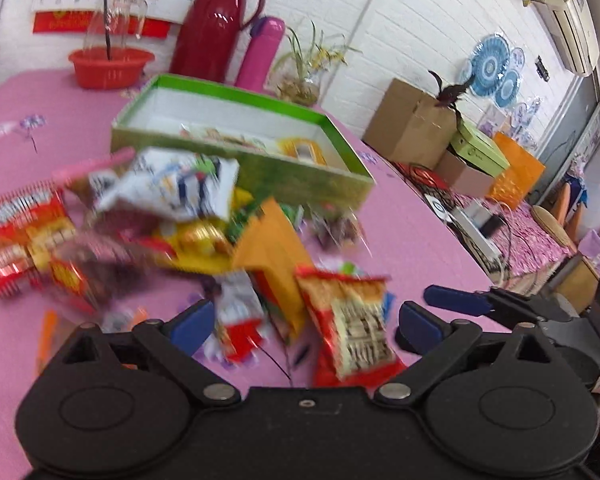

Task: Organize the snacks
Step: 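Grasp the red-and-white printed snack bag with both tools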

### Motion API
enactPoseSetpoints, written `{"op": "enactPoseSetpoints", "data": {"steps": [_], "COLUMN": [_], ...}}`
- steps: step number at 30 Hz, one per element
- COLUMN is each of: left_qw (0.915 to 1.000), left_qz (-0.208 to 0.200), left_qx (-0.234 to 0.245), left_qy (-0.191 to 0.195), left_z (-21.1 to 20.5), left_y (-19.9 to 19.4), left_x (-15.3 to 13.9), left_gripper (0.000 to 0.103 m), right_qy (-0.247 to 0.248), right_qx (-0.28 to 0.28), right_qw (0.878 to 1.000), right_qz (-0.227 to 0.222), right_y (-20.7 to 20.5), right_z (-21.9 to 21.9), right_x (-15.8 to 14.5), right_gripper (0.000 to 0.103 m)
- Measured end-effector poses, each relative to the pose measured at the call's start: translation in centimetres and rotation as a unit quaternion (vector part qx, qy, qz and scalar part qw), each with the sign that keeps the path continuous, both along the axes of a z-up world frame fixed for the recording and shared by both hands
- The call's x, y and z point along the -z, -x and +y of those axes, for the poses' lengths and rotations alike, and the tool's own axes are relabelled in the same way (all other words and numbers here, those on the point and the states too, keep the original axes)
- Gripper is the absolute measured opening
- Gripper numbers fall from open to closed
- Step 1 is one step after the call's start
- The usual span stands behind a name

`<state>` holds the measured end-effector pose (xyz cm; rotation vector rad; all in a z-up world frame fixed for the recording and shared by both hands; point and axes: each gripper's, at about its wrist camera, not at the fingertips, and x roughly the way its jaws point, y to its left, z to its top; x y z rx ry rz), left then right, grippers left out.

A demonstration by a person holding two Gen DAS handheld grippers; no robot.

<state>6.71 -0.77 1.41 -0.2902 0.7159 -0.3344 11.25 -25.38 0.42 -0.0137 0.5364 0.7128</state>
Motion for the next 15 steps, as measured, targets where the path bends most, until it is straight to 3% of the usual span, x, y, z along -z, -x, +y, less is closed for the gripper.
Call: {"op": "enactPoseSetpoints", "data": {"steps": [5, 11, 13, 15], "left_qw": [0.9993, 0.9987, 0.9980, 0.9974], "left_qz": [0.028, 0.033, 0.038, 0.042], "left_qx": [0.025, 0.035, 0.043, 0.051], "left_qy": [0.002, 0.019, 0.028, 0.031], "left_z": [-1.8, -2.0, -2.1, -2.3], "left_y": [-0.3, -1.6, -2.0, -2.4], "left_x": [1.7, 2.0, 2.2, 2.4], "left_gripper": [0.103, 0.103, 0.094, 0.093], "right_qy": [0.017, 0.040, 0.041, 0.040], "right_qx": [-0.020, -0.032, -0.035, -0.038], "right_qw": [0.999, 0.999, 0.998, 0.998], "right_qz": [0.026, 0.011, 0.010, 0.012], "right_y": [0.7, 1.0, 0.8, 0.7], "right_z": [0.9, 1.9, 1.9, 2.1], "right_x": [1.8, 2.3, 2.3, 2.3], "right_gripper": [0.103, 0.103, 0.103, 0.103]}}
